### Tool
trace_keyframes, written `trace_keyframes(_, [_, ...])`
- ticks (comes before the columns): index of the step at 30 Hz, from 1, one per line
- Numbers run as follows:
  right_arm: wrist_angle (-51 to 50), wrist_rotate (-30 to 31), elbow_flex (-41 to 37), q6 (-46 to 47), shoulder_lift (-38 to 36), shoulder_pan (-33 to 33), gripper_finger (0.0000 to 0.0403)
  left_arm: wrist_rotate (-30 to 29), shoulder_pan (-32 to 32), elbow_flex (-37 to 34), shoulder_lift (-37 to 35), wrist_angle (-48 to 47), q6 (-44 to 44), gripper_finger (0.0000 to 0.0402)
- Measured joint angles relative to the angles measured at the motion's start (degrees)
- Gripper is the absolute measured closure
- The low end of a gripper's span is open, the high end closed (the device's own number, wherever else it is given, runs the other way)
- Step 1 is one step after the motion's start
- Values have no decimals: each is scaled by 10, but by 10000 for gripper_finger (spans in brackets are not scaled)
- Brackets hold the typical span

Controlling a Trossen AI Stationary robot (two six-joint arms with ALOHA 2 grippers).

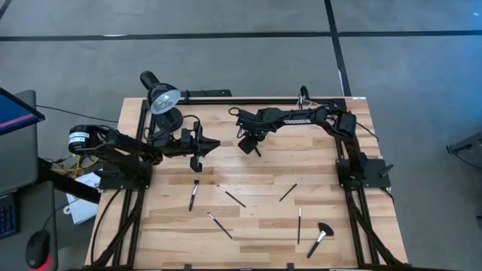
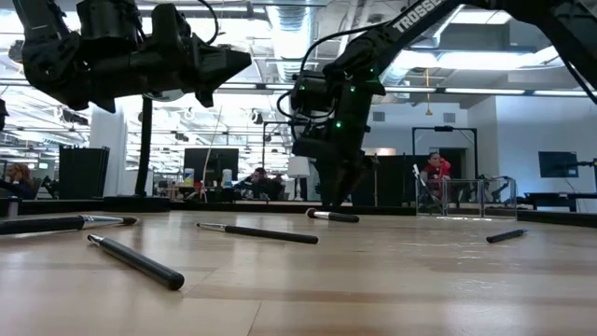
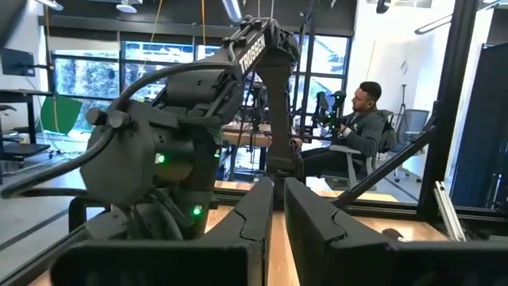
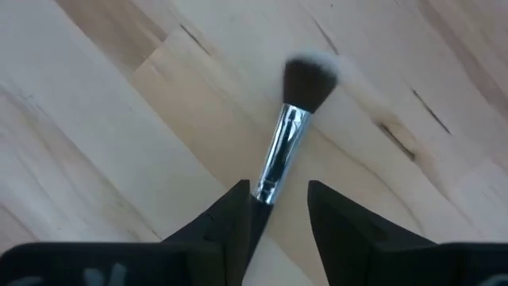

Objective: Sort items
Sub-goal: Put the powder brush into the transparent organizer

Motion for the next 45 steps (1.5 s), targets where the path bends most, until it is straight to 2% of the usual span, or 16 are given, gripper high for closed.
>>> trace_keyframes(11, [-20,2,0,17,13,2,271,0,0,0,0,2,-3,371])
trace_keyframes(16, [-60,11,0,7,13,2,275,0,0,0,0,2,-13,372])
trace_keyframes(26, [-98,29,0,-28,13,4,300,0,0,0,0,2,-13,372])
trace_keyframes(32, [-99,30,-1,-34,13,0,324,0,0,0,0,2,-13,372])
trace_keyframes(40, [-102,29,5,-66,53,-3,344,0,0,0,0,0,-15,372])
trace_keyframes(45, [-99,40,1,-77,41,-1,362,0,0,0,0,0,-18,372])
